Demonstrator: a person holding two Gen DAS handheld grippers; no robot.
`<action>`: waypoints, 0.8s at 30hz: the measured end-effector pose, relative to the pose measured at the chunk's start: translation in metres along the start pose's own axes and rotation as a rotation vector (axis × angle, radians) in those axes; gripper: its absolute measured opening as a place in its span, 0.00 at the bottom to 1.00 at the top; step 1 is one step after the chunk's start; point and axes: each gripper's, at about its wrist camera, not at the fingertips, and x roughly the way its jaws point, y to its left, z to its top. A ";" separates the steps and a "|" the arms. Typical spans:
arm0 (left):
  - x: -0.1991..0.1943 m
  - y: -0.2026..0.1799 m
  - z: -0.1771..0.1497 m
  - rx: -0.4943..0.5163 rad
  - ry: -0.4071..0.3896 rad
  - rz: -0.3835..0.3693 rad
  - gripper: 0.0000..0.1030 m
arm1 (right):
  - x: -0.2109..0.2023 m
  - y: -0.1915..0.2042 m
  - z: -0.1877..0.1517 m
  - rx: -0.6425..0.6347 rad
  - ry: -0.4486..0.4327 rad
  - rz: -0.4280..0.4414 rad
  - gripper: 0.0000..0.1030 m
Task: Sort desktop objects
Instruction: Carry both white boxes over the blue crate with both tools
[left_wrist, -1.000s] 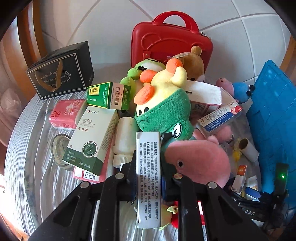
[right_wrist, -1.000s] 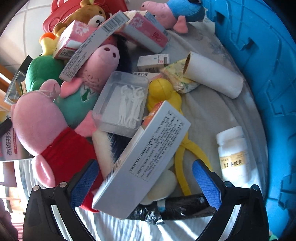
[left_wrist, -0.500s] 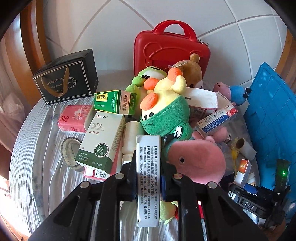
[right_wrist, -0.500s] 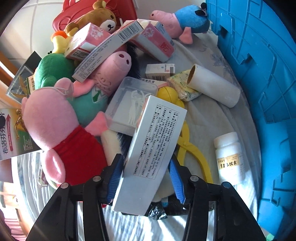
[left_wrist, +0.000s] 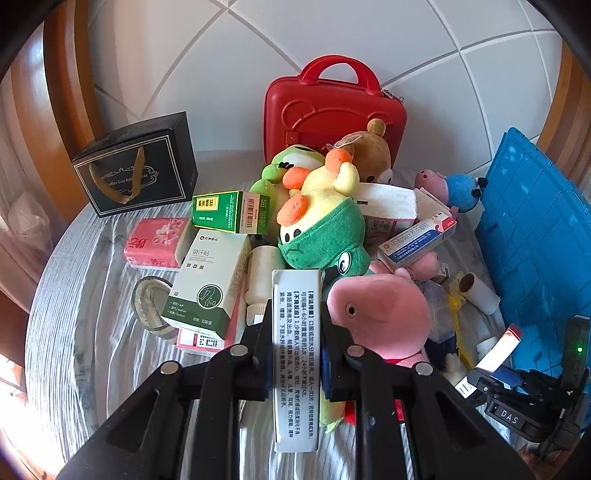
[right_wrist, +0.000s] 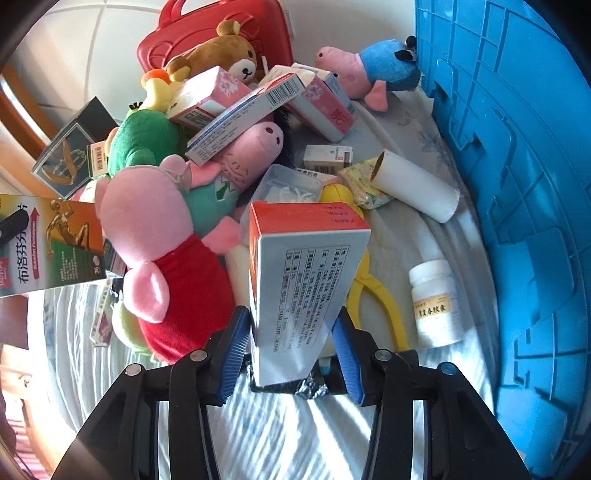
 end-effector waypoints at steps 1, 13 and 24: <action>-0.002 0.000 -0.001 0.001 -0.002 0.001 0.18 | -0.003 0.000 -0.001 -0.003 -0.005 -0.001 0.44; -0.036 -0.004 0.002 0.007 -0.030 -0.005 0.18 | -0.046 0.005 -0.003 -0.051 -0.057 0.007 0.43; -0.075 -0.010 0.009 0.015 -0.080 -0.004 0.18 | -0.112 0.004 0.003 -0.097 -0.143 0.028 0.43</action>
